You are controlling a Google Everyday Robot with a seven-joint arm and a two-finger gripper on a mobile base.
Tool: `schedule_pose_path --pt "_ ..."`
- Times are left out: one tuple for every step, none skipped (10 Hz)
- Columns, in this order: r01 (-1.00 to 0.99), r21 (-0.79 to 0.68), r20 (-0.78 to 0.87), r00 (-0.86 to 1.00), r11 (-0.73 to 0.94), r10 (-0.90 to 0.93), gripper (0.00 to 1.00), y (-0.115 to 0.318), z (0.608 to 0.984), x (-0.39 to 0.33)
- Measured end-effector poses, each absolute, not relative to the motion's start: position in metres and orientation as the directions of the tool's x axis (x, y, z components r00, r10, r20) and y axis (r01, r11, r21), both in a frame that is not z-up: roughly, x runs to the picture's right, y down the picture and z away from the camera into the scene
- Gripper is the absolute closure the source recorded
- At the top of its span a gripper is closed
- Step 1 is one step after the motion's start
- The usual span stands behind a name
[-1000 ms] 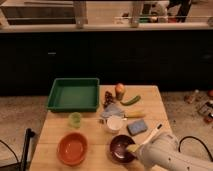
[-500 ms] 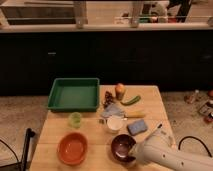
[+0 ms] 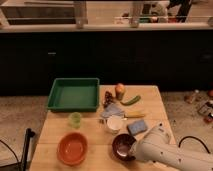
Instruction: Stack bowls into tray
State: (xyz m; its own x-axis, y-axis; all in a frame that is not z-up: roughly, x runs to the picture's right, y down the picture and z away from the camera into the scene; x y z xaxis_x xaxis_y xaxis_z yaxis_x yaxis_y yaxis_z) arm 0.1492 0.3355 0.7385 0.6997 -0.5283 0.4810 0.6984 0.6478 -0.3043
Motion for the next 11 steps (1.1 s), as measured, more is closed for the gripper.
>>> schedule_pose_path --pt "0.71 -0.301 0.481 0.689 0.636 -0.542 1.0 0.332 0.736 0.142" --pt "0.724 -0.285 0.483 0.675 0.629 -0.558 1.0 0.326 0.736 0.13" --pt "0.733 -0.274 0.481 0.665 0.623 -0.571 1.0 0.32 0.734 0.126" --pt "0.733 -0.271 0.477 0.665 0.623 -0.575 1.0 0.317 0.732 0.126" --pt "0.741 -0.269 0.476 0.658 0.616 -0.583 1.0 0.314 0.73 0.125" --pt "0.749 -0.259 0.476 0.649 0.61 -0.594 1.0 0.31 0.728 0.12" --pt "0.76 -0.248 0.477 0.636 0.601 -0.607 1.0 0.306 0.724 0.114" --pt "0.769 -0.237 0.477 0.624 0.593 -0.619 1.0 0.302 0.721 0.108" --pt "0.776 -0.229 0.48 0.615 0.588 -0.626 1.0 0.3 0.717 0.103" --pt "0.784 -0.22 0.482 0.605 0.581 -0.633 1.0 0.299 0.714 0.097" --pt "0.796 -0.207 0.489 0.587 0.568 -0.645 1.0 0.299 0.711 0.089"
